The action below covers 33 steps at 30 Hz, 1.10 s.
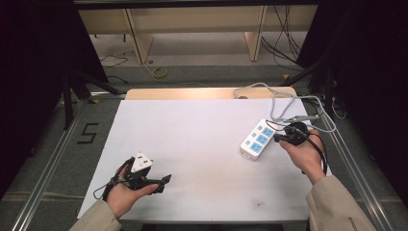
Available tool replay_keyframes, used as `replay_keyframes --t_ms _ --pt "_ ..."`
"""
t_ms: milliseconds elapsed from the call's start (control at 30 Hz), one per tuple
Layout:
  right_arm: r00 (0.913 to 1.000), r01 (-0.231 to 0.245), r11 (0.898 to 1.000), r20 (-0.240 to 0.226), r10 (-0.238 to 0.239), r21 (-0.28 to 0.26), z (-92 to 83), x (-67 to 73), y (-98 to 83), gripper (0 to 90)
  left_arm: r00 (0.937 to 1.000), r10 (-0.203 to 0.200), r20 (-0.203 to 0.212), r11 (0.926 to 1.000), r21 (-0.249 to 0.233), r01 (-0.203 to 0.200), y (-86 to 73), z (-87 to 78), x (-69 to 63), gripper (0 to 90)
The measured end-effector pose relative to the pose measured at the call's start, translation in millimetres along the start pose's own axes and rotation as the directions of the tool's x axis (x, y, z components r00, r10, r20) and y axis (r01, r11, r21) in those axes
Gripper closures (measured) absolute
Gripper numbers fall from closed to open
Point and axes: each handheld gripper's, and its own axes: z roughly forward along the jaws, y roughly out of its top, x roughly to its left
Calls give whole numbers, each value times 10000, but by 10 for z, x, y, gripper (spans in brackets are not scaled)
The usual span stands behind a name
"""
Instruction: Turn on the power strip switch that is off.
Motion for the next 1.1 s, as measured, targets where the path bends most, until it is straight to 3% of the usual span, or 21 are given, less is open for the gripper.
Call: replay_keyframes --t_ms 1100 --pt "9997 -170 9996 158 167 218 144 -122 234 900 10000 -36 -49 10000 -21 36 -8 -4 8 159"
